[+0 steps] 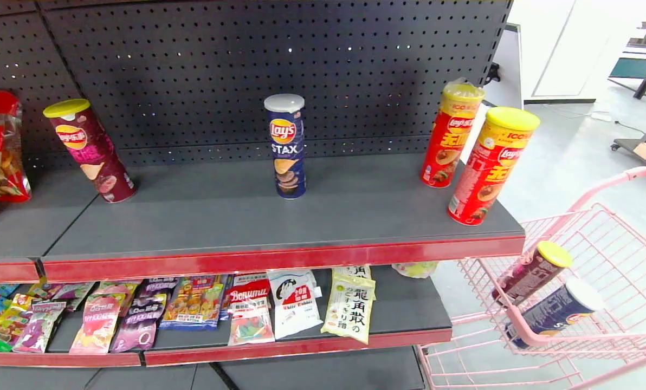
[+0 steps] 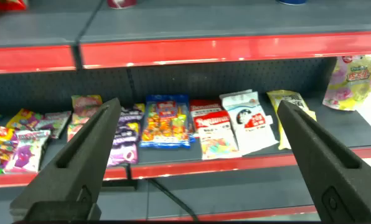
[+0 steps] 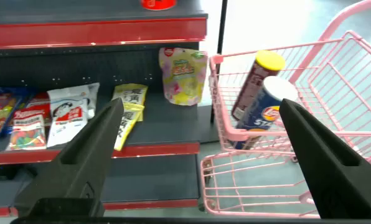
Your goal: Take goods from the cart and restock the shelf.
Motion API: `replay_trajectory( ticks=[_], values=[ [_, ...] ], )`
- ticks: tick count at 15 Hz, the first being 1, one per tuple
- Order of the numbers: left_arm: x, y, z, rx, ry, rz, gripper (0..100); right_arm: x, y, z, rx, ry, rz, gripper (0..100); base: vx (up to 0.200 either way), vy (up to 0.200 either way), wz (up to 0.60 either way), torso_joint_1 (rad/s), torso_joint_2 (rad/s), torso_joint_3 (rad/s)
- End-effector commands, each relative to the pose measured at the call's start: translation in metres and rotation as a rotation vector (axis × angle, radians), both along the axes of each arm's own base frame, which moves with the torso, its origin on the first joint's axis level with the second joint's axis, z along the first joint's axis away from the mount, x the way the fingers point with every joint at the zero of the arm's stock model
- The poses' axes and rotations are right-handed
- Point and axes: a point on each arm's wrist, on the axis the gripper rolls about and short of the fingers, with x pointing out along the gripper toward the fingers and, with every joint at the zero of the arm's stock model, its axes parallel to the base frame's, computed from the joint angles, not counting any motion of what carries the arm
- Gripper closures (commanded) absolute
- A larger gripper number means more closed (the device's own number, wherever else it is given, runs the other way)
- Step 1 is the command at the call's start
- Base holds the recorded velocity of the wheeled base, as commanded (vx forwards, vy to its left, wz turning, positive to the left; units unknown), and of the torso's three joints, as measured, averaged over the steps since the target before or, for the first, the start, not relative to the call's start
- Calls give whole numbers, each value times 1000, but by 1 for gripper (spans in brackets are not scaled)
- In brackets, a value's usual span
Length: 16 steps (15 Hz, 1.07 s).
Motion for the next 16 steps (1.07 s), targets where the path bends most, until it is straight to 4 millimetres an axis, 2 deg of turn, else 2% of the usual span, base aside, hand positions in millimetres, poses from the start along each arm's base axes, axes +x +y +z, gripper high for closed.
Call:
replay_trajectory(
  ticks=[1, 6, 7, 16],
  values=[
    [0, 0, 0, 0, -1, 0, 0, 0, 0, 0, 2, 0, 1, 0, 0, -200, 0, 2, -2, 2],
    [0, 0, 0, 1, 1, 0, 0, 0, 0, 0, 3, 0, 1, 0, 0, -200, 0, 5, 1, 3],
    [0, 0, 0, 0, -1, 0, 0, 0, 0, 0, 3, 0, 0, 0, 0, 0, 0, 0, 0, 0],
    [0, 0, 0, 0, 1, 0, 0, 0, 0, 0, 3, 0, -2, 0, 0, 0, -600, 4, 0, 3]
  ],
)
